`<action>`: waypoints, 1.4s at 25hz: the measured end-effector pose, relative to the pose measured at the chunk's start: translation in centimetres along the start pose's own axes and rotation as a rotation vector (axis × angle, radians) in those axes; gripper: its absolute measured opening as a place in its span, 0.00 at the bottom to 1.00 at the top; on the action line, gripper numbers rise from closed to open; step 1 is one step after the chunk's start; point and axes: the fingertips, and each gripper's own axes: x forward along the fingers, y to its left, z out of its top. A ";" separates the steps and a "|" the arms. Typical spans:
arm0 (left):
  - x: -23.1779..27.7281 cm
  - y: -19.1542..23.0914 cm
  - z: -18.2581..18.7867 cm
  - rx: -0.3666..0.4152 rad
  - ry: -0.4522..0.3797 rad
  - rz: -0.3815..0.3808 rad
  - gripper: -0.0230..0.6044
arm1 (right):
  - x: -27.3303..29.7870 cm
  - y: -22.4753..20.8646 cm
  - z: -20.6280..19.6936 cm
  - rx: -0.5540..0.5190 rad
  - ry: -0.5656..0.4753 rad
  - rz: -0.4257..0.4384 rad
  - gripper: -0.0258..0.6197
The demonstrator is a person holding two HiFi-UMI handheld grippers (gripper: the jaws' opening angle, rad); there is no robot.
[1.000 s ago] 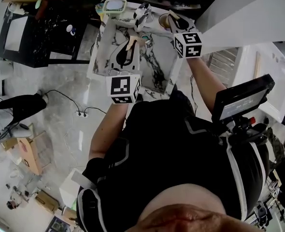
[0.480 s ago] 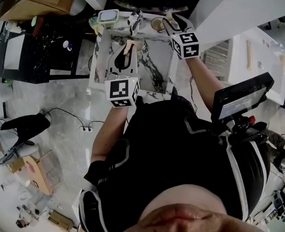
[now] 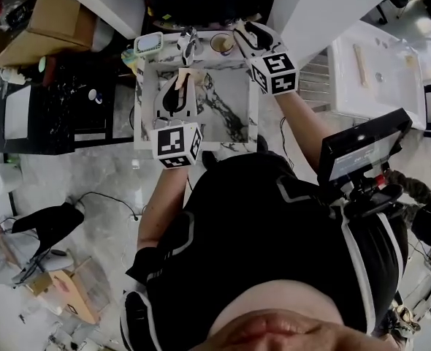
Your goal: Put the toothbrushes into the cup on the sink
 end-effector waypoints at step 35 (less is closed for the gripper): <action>2.4 -1.5 4.1 0.019 -0.086 -0.095 0.12 | -12.0 1.4 6.5 0.098 -0.123 -0.080 0.08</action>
